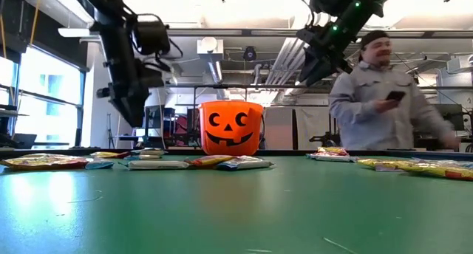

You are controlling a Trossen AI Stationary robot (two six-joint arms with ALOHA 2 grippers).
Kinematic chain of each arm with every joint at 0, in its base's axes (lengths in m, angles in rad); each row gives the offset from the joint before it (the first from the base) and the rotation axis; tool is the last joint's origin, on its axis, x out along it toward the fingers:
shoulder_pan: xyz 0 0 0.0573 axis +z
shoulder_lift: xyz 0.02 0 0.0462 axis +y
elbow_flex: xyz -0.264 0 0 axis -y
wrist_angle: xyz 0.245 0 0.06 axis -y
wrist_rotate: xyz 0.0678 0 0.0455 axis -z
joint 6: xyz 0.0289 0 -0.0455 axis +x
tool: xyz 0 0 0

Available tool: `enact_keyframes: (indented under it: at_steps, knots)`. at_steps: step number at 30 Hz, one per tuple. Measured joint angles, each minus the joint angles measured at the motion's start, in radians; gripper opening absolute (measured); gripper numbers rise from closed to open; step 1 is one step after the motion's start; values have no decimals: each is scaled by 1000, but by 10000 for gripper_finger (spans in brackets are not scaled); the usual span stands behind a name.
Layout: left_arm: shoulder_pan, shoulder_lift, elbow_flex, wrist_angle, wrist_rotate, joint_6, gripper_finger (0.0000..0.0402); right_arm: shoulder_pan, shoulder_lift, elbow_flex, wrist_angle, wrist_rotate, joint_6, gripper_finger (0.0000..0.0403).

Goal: Sort candy by brand, put in halloween buckets
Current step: Put the red candy into the orange bucket

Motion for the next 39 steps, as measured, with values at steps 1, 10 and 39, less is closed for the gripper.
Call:
enact_keyframes:
  at_steps: [1,10,39]
  knots:
    - [3,18,0,-1,-7,-17,95,0,0,0,0,0,2,129]
    - [13,129,0,-53,-77,-57,151,0,0,0,-1,-1,5,135]
    - [95,286,2,12,-26,209,8,0,0,-1,-1,-3,7,135]
